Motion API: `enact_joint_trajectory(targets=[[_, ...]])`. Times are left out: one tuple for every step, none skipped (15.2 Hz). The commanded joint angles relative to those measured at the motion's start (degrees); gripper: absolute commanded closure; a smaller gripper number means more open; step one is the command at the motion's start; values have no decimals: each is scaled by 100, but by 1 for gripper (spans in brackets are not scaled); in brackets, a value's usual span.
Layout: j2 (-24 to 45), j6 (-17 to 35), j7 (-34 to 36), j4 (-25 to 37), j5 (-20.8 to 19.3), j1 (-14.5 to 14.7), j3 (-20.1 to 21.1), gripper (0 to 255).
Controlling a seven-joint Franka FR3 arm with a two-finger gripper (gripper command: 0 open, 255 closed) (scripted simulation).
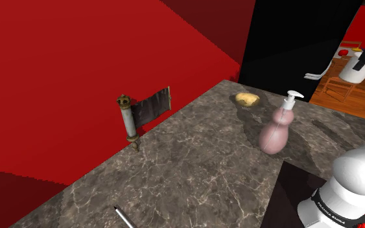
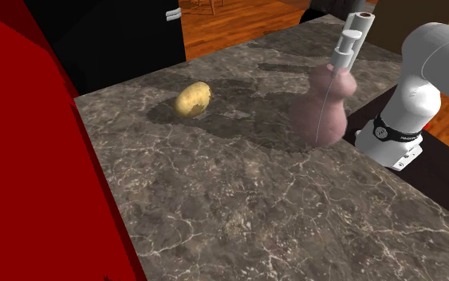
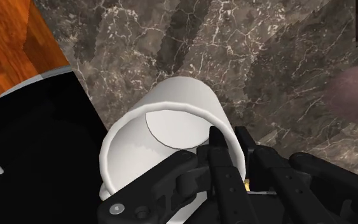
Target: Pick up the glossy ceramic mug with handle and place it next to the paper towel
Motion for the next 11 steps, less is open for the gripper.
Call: enact_joint_trajectory(targets=[[-20,-29,-313,80,-118,-64,-267,255],[3,-46,-454,154,-159,-76,-395,255],[31,-61,-595,233,-198,-84,-525,255],[65,-76,-737,319,-234,-86,-659,255],[104,-89,-879,411,-268,-82,-798,255],[148,-102,-1023,509,-298,-73,-939,255],[198,-114,-1168,613,-324,-58,-1086,255],[254,-125,-1315,723,-345,-38,-1236,255],[316,-135,-1464,839,-362,-12,-1391,255],[382,-145,-1613,962,-374,23,-1554,255],[453,-154,-1765,1092,-381,66,-1723,255]])
